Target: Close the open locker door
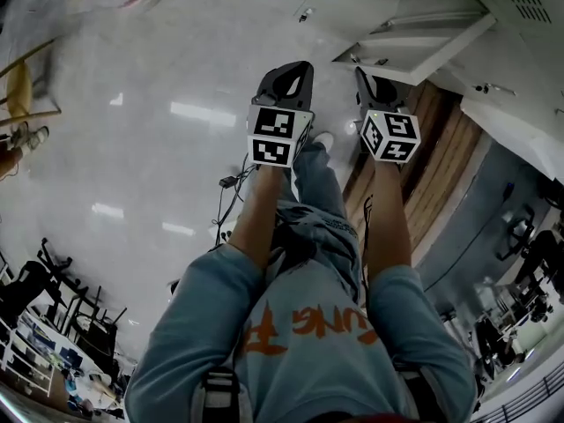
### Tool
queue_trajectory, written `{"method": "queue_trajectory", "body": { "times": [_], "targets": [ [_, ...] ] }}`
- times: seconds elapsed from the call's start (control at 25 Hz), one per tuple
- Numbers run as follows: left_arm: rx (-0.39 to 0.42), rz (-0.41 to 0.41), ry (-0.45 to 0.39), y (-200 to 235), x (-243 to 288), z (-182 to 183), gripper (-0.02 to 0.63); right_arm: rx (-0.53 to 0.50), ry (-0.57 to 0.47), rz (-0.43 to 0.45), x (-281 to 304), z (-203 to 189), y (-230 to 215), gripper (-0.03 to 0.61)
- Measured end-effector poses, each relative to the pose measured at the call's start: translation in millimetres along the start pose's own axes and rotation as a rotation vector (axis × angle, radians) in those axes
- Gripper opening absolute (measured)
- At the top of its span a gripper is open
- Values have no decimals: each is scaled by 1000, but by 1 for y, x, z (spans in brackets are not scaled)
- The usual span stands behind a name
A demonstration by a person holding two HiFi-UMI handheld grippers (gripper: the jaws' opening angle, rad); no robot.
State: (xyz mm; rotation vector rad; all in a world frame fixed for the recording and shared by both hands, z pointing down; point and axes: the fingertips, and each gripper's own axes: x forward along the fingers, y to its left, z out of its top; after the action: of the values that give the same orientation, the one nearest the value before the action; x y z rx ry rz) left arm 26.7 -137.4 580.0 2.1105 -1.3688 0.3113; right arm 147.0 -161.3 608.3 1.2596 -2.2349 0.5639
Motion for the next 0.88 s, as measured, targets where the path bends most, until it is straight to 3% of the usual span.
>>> {"method": "queue_trajectory", "body": {
  "times": [0.4,0.88],
  "targets": [
    [-11,16,-57,16,4,30,18,18,2,-22,23,16,9,138],
    [46,27,-90,29,20,75,18,42,5,-22,48,35,17,138]
  ]
}}
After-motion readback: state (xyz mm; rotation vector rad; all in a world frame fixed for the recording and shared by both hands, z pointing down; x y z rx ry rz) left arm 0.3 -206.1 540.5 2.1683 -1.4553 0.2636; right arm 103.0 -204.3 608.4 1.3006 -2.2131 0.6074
